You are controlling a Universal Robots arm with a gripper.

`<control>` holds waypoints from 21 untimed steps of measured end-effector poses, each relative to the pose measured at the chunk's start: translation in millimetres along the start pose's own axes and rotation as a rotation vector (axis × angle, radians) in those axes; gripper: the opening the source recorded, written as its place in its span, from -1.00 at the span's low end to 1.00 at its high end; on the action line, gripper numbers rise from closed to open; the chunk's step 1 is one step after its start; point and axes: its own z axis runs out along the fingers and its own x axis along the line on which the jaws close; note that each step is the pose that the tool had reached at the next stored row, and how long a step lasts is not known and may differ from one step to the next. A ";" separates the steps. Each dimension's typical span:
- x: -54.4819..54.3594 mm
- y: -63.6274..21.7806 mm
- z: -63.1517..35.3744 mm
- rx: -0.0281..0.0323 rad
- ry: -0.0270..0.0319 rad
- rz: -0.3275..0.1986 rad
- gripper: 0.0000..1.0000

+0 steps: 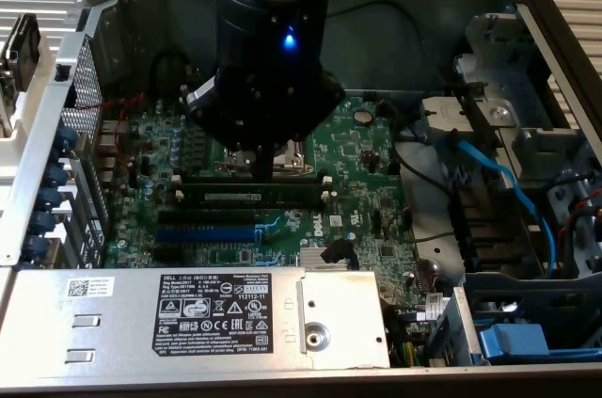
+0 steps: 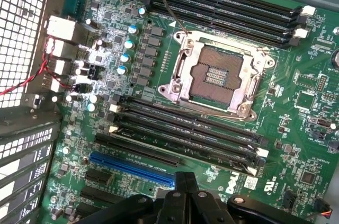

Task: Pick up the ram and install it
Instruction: 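Press down the ram until it locks into place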

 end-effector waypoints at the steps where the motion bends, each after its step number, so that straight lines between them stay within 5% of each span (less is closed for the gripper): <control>1: 0.0 0.0 0.0 0.0007 -0.0035 0.008 -0.80; 7: -0.1 0.1 0.1 0.0044 -0.0239 0.055 -0.80; 12: -0.1 0.1 0.1 0.0062 -0.0351 0.098 -0.80; 21: 0.0 0.1 -0.1 0.0026 -0.0348 0.181 -0.80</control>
